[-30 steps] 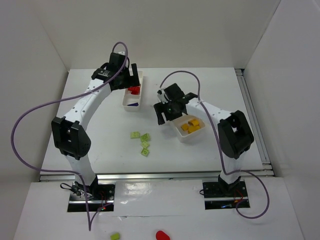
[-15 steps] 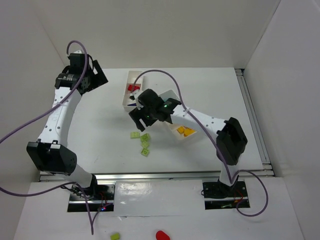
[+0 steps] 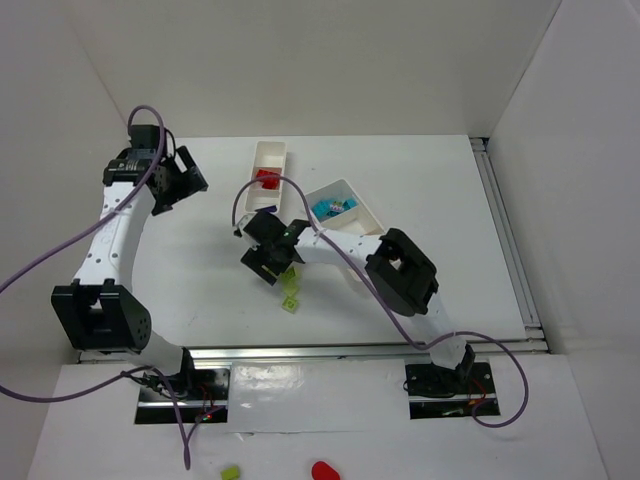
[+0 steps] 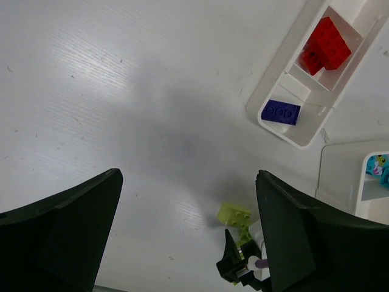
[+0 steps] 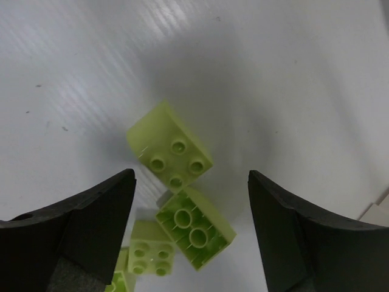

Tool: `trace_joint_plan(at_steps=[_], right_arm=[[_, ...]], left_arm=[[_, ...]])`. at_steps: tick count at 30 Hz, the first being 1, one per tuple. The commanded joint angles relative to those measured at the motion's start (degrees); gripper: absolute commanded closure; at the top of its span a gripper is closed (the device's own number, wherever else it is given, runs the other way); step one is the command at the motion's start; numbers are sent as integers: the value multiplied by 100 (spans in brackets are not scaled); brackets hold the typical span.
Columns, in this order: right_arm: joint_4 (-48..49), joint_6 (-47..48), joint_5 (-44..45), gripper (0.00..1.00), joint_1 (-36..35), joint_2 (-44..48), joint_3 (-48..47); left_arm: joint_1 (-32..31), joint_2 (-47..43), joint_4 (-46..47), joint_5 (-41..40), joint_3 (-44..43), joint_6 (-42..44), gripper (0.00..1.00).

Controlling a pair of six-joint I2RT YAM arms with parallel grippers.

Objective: Sort the legos into containers by color

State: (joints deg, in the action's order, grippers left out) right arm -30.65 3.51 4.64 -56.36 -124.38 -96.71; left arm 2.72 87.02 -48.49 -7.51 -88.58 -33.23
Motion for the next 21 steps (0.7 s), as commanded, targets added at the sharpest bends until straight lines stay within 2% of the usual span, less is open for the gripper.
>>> trace_joint_plan(at_steps=[1, 6, 12, 17, 21], right_arm=[[384, 168, 309, 21, 28, -104, -262], [701, -34, 248, 40, 151, -104, -77], [842, -34, 54, 44, 204, -210, -76], [842, -34, -209, 64, 204, -210, -24], [842, -34, -210, 68, 204, -131, 29]], left_arm=[[97, -291, 112, 197, 60, 71, 0], [159, -344, 112, 329, 60, 133, 0], [211, -467, 112, 460, 60, 238, 0], [211, -520, 112, 513, 174, 291, 0], [211, -581, 112, 513, 227, 291, 0]])
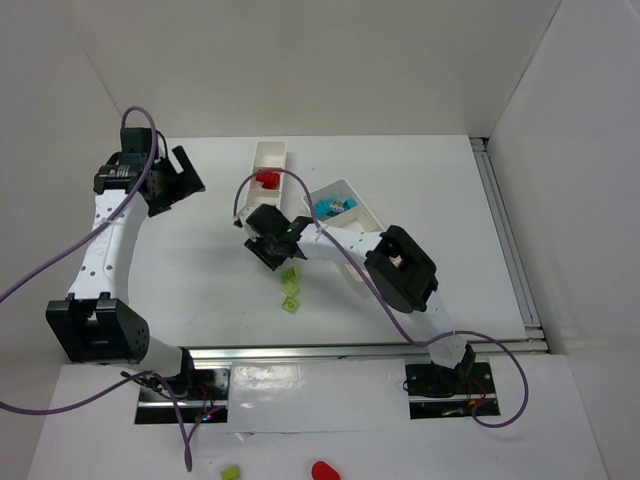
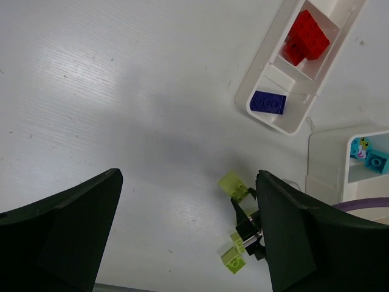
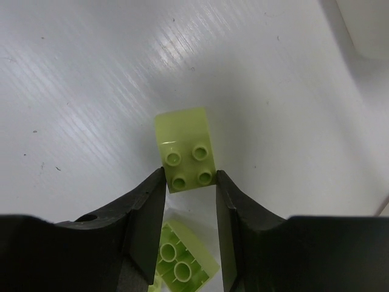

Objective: Sort the legos into containers by color

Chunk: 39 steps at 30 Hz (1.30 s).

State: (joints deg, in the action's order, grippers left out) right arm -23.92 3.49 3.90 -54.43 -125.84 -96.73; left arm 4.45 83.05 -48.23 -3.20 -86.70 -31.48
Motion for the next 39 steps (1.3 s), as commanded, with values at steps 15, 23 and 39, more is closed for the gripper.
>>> trace_joint_plan(at_steps=[15, 23, 39], right_arm=[[661, -1297, 1411, 68, 925, 3407, 2464], [538, -1658, 1228, 68, 1822, 4155, 3195], [670, -1438, 1139, 13, 2279, 4128, 2993]], left_arm=[[-786, -131, -231, 338, 1082, 644, 3], [-2182, 282, 419, 1145, 1761, 1011, 3], [-3837, 2058, 894, 689, 1138, 882, 2]])
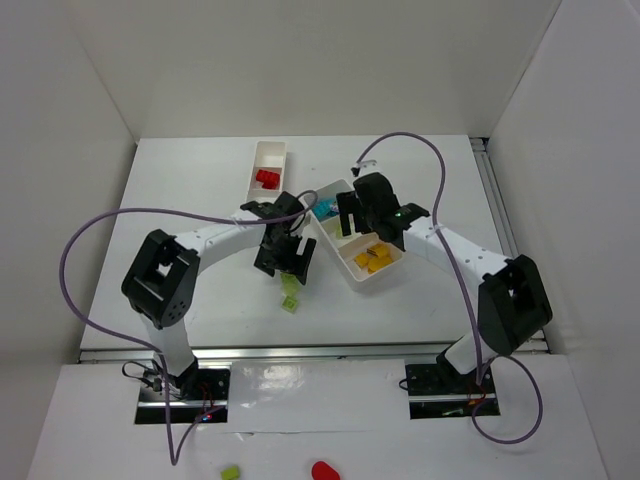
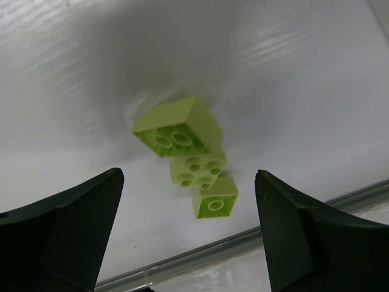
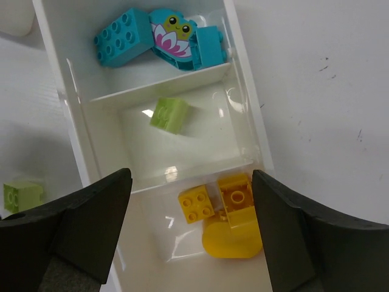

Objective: Sort the legos into containers by color

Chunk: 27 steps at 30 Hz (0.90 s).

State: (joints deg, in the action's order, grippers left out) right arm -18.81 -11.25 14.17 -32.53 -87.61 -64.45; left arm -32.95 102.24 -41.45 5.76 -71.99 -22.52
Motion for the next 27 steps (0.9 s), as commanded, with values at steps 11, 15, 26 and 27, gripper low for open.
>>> trace_joint_plan(at_steps=[11, 15, 26, 27], right_arm=[[-141, 35, 165, 12, 142, 869, -77], [-141, 35, 165, 12, 195, 922, -24], [-141, 87, 165, 12, 248, 869, -24], [-202, 87, 165, 12, 248, 869, -76]], left_arm=[[-98, 832, 278, -602, -597, -648, 13], [-98, 886, 103, -707, -712, -718, 24], [-150, 719, -266, -901, -1001, -718, 50], [-150, 719, -328, -901, -1141, -718, 50]])
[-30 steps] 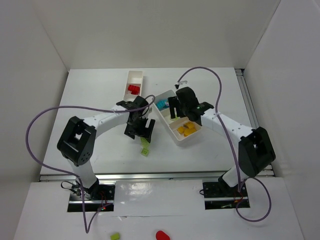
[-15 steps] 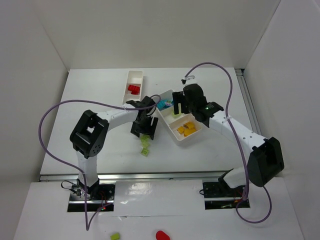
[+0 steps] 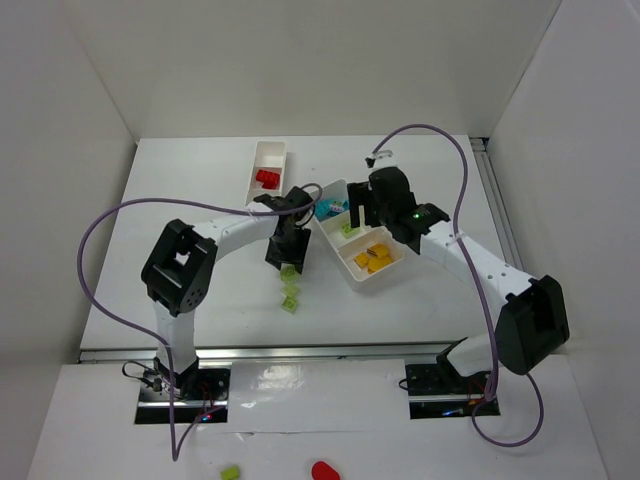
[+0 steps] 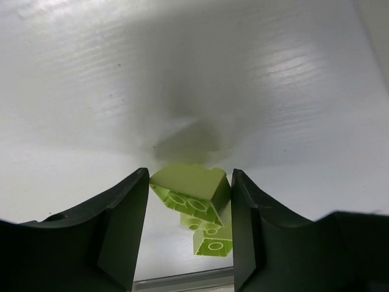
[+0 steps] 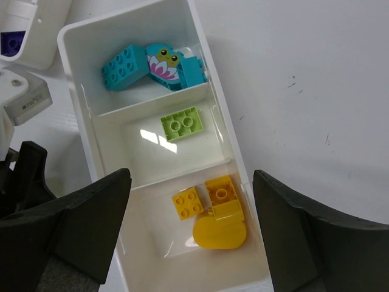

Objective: Sort the legos into containers by color

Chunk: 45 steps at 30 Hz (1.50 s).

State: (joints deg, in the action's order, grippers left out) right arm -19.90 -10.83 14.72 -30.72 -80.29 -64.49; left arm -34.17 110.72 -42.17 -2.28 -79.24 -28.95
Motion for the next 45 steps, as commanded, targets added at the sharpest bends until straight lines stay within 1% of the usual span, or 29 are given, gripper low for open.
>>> trace_joint_plan(at_steps=[1, 5, 6, 8, 10, 14, 15, 16, 19, 20, 21, 22, 24, 25, 27, 28, 29, 31, 32, 33, 34, 35, 36, 37, 38, 39, 41, 42, 45], right_arm=[[-93, 46, 110, 12, 66, 137, -73], [-224, 46, 224, 12, 66, 242, -73], [-277, 46, 294, 12, 66, 312, -73], [-461, -24, 382, 12, 119, 408, -125], [-601, -77, 496, 12, 119, 628, 14], [-962, -218, 681, 12, 172, 953, 138], [-1024, -313, 751, 12, 172, 1111, 225], [-1112, -393, 752, 12, 172, 1199, 331], [-1261, -551, 752, 12, 172, 1516, 402], [-1349, -552, 752, 12, 172, 1577, 402], [-1402, -604, 752, 12, 172, 1656, 454], [-1402, -604, 752, 12, 172, 1657, 455], [-1464, -657, 665, 12, 172, 1718, 455], [-1464, -657, 611, 12, 172, 1719, 455], [-1464, -657, 541, 12, 172, 1719, 455], [-1403, -657, 480, 12, 172, 1719, 455], [-1342, -657, 479, 12, 172, 1719, 507], [-1271, -657, 409, 12, 172, 1658, 507], [-1192, -657, 409, 12, 172, 1657, 507], [-1192, -657, 357, 12, 172, 1605, 507], [-1105, -657, 356, 12, 172, 1604, 568], [-1017, -657, 286, 12, 111, 1552, 569], [-1016, -657, 234, 12, 110, 1552, 569], [-937, -605, 163, 12, 110, 1491, 569], [-867, -604, 102, 12, 110, 1412, 569], [-866, -604, 23, 12, 49, 1411, 569], [-814, -552, -231, 12, -126, 1192, 490], [-657, -604, -476, 13, -406, 1061, 490], [-332, -718, -584, 13, -1091, 753, 438]], left_arm=[[-28, -199, -326, -184, -504, -76, 50], [-28, -436, -756, -378, -996, -24, 50], [-28, -437, -818, -378, -1258, 64, 50], [-28, -577, -880, -325, -1531, 65, 50], [-28, -577, -880, -45, -1908, 65, 50], [-28, -192, -740, 447, -2612, 126, 50], [-80, 131, -740, 648, -2797, 126, 50], [-133, 308, -740, 729, -3173, 126, 50], [-238, 898, -740, 879, -3869, 126, 49], [-239, 1021, -740, 879, -4019, 126, 45], [-300, 1257, -740, 879, -4359, 126, 23], [-300, 1338, -792, 879, -4528, 65, 14], [-300, 1391, -915, 792, -4723, 65, 5], [-300, 1252, -916, 721, -4723, 13, 4], [-300, 971, -916, 520, -4470, 12, 6], [-300, 787, -916, 266, -4120, 12, 7], [-300, 585, -916, 150, -3873, 12, 11], [-300, -127, -916, -148, -3267, 12, 14], [-300, -382, -916, -202, -2568, 12, 14], [-300, -645, -916, -202, -2178, 12, 16], [-300, -1144, -916, -263, -1800, 73, 16], [-300, -1375, -829, -264, -1083, 74, 16], [-300, -1604, -767, -264, -710, 74, 16], [-300, -2067, -705, -368, -376, -92, 16], [-300, -2280, -652, -369, 184, -180, 16], [-300, -2474, -652, -369, 390, -268, 16], [-300, -2991, -652, -369, 838, -557, 14], [-300, -3151, -652, -369, 971, -698, 14], [-240, -3608, -652, -456, 1410, -901, 13]])
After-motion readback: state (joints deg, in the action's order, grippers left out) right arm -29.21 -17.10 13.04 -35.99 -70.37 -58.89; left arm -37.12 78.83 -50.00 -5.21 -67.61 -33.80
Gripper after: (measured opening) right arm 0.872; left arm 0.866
